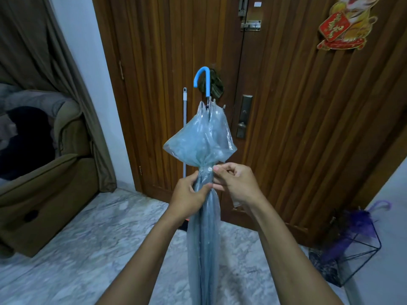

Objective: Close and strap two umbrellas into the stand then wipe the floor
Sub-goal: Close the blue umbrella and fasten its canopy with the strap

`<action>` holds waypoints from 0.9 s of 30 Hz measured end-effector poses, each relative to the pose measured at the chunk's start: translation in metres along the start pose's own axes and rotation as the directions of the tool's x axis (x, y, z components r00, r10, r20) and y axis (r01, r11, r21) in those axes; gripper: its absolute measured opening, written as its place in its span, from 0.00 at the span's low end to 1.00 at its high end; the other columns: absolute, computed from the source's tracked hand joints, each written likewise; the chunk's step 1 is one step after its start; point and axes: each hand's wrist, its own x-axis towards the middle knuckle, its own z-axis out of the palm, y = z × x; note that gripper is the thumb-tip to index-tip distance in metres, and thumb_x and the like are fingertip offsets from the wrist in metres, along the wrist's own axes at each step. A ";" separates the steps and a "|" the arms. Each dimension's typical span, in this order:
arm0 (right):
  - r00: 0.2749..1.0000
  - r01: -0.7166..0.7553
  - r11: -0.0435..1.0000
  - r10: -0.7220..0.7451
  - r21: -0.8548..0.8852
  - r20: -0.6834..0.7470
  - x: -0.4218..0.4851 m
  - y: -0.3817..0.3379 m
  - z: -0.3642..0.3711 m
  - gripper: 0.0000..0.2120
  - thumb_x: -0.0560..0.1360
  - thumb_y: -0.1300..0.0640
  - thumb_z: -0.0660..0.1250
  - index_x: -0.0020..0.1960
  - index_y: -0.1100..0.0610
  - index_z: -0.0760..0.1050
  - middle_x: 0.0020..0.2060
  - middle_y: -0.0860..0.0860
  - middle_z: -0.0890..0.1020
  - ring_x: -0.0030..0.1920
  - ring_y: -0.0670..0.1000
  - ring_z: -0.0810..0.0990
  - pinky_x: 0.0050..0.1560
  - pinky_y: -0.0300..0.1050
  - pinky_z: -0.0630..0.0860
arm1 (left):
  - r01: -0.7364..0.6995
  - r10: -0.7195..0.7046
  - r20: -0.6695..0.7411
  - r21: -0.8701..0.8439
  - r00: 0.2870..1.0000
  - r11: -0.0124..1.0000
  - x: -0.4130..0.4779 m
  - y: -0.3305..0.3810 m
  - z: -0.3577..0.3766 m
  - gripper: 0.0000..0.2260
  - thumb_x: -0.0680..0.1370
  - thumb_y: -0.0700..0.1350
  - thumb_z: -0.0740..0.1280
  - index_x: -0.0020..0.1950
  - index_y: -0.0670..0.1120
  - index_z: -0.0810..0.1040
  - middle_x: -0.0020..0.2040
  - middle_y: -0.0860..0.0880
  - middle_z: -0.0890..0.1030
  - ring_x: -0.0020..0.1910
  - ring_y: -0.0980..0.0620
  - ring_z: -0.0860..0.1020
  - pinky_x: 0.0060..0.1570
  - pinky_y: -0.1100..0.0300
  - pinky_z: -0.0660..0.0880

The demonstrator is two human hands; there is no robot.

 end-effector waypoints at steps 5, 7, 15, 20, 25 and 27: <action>0.997 -0.066 0.998 0.066 0.023 0.032 0.005 0.003 -0.010 0.03 0.77 0.60 0.70 0.45 0.59 0.82 0.40 0.55 0.86 0.40 0.46 0.86 0.40 0.36 0.82 | 0.136 -0.107 0.098 -0.378 0.989 0.916 -0.006 0.000 -0.004 0.17 0.79 0.38 0.67 0.66 0.50 0.77 0.56 0.48 0.85 0.54 0.50 0.83 0.53 0.56 0.80; 0.997 -0.073 0.997 0.073 -0.011 -0.008 0.006 0.003 -0.011 0.03 0.76 0.59 0.71 0.45 0.56 0.83 0.39 0.50 0.87 0.36 0.41 0.84 0.38 0.33 0.77 | 0.151 -0.100 0.140 -0.429 0.985 0.891 -0.007 0.000 -0.004 0.18 0.80 0.38 0.66 0.69 0.48 0.76 0.57 0.46 0.84 0.56 0.47 0.83 0.56 0.53 0.79; 0.994 -0.113 0.990 0.114 0.082 0.000 0.002 0.003 -0.008 0.07 0.74 0.58 0.73 0.47 0.62 0.79 0.38 0.54 0.87 0.39 0.49 0.86 0.44 0.46 0.84 | 0.285 -0.169 0.280 -0.448 0.945 0.847 0.002 -0.003 -0.012 0.18 0.77 0.42 0.70 0.67 0.49 0.77 0.58 0.41 0.83 0.53 0.46 0.83 0.51 0.53 0.79; 0.995 -0.064 0.998 0.064 0.006 -0.077 -0.005 -0.011 -0.002 0.07 0.75 0.59 0.72 0.45 0.64 0.80 0.33 0.54 0.85 0.32 0.45 0.85 0.32 0.37 0.81 | 0.168 -0.169 -0.012 -0.048 0.986 0.985 0.011 0.000 -0.014 0.19 0.67 0.56 0.77 0.57 0.56 0.81 0.59 0.49 0.79 0.54 0.54 0.79 0.44 0.66 0.78; 0.982 0.038 0.996 -0.052 -0.079 -0.180 -0.003 -0.016 0.005 0.07 0.74 0.56 0.74 0.45 0.61 0.83 0.36 0.52 0.87 0.37 0.48 0.87 0.34 0.39 0.82 | -0.034 0.059 -0.142 0.168 0.988 0.985 0.003 0.015 -0.003 0.10 0.78 0.44 0.68 0.59 0.51 0.80 0.50 0.57 0.82 0.44 0.71 0.77 0.39 0.77 0.71; 0.970 0.065 0.987 -0.096 -0.144 -0.222 -0.002 -0.015 0.006 0.08 0.73 0.55 0.75 0.44 0.60 0.84 0.36 0.51 0.87 0.37 0.49 0.87 0.37 0.43 0.83 | -0.049 0.062 -0.081 0.158 0.995 0.986 0.002 0.021 -0.003 0.10 0.77 0.43 0.69 0.57 0.52 0.79 0.47 0.59 0.82 0.42 0.71 0.78 0.37 0.78 0.72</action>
